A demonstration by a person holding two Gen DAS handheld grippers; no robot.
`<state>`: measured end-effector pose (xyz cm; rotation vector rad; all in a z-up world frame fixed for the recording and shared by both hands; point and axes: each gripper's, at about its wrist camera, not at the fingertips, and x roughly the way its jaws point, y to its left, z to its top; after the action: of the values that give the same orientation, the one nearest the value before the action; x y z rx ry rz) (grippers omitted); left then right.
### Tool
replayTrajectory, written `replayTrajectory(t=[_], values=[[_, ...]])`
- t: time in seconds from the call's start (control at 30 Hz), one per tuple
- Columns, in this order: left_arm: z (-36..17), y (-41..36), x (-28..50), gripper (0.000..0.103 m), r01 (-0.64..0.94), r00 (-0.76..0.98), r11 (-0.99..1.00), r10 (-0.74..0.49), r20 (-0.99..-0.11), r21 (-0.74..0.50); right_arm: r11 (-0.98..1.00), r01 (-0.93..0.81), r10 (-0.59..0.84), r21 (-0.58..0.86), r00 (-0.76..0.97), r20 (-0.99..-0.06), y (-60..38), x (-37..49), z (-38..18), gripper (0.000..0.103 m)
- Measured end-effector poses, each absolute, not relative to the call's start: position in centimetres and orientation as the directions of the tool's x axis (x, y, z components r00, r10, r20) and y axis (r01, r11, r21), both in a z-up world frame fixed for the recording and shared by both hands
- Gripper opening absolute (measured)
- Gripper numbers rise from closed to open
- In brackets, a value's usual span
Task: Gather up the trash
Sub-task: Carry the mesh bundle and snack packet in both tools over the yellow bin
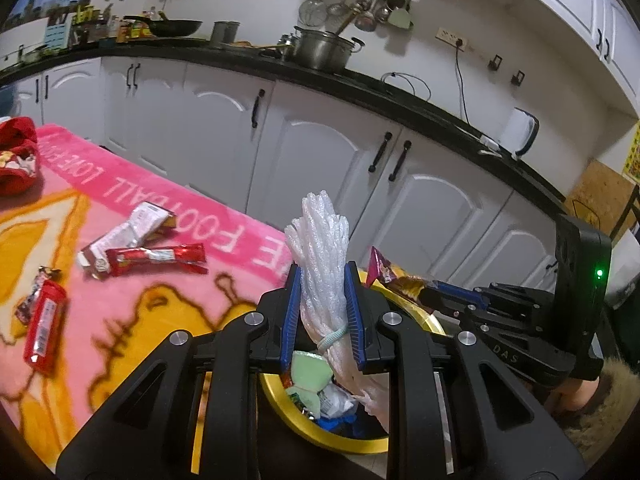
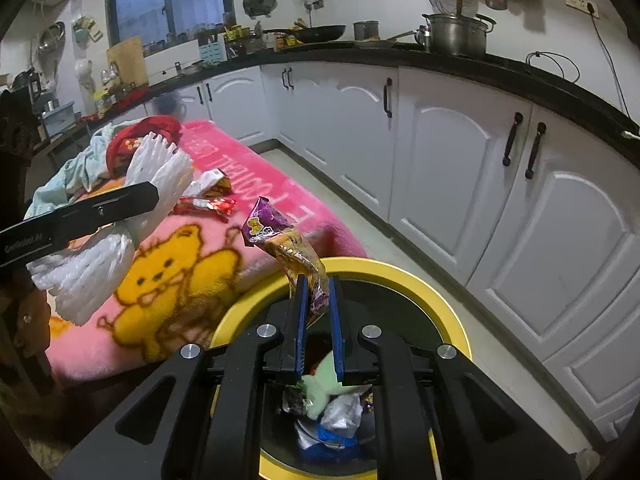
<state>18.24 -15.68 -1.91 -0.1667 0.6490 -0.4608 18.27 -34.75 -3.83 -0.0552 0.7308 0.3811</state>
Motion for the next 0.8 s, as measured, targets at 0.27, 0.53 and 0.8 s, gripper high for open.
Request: replayTrajectory(t=[0.27, 0.53, 0.8], values=[[-3.5, -17.8, 18.5, 0.016, 0.382, 0.672, 0.881, -0.471, -0.571, -0.278, 0.939, -0.334, 0.297, 0.084, 0.663, -0.687, -36.0, 18.2, -5.5, 0.01], [-5.5, -19.4, 19.0, 0.016, 0.394, 0.638, 0.877, -0.475, -0.606, -0.273, 0.949, -0.302, 0.268, 0.087, 0.634, -0.725, -37.1, 18.4, -7.5, 0.01], [-7.1, -20.6, 19.4, 0.016, 0.405, 0.607, 0.874, -0.476, -0.636, -0.268, 0.959, -0.262, 0.249, 0.105, 0.61, -0.752, -38.3, 19.0, -9.1, 0.011]])
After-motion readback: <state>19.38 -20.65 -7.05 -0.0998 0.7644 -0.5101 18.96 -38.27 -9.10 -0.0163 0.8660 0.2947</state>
